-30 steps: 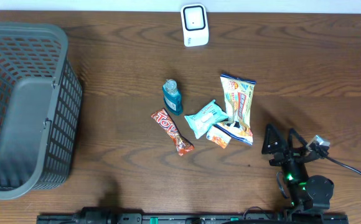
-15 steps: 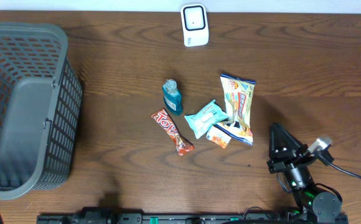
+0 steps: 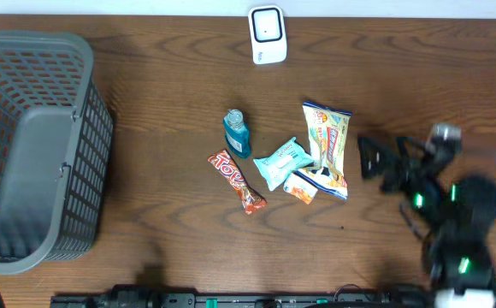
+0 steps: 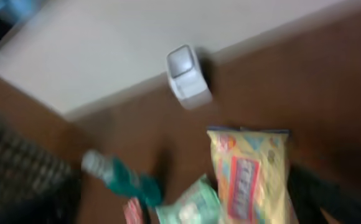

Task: Scan the item barcode
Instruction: 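Reach the right gripper toward the yellow snack bag on the table, then grasp the yellow snack bag with the right gripper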

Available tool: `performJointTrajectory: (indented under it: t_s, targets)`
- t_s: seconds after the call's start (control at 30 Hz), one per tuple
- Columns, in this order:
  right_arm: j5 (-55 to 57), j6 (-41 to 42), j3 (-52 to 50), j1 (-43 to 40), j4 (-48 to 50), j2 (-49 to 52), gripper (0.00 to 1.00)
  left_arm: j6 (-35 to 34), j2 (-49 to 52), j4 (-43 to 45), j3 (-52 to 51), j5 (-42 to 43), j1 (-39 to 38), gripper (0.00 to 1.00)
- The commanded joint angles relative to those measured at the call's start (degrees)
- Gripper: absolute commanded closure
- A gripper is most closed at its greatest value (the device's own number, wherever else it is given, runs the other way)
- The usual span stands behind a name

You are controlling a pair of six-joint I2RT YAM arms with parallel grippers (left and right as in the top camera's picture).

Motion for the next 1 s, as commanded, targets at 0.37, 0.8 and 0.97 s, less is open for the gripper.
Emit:
performJointTrajectory:
  t_s: [0.37, 0.8, 0.97]
  targets:
    - [-7.7, -1.8, 26.6, 3.1, -18.9, 46.6, 0.99, 0.7, -0.1, 0.5, -0.2, -0.4, 0.2, 0.02]
    - [15.2, 3.0, 26.6, 14.5, -17.0, 68.5, 0.99, 0.7, -0.1, 0.7, -0.2, -0.4, 0.2, 0.02]
    - [21.0, 3.1, 27.3, 13.3, -18.4, 69.5, 0.99, 0.7, -0.1, 0.7, -0.2, -0.4, 0.2, 0.02]
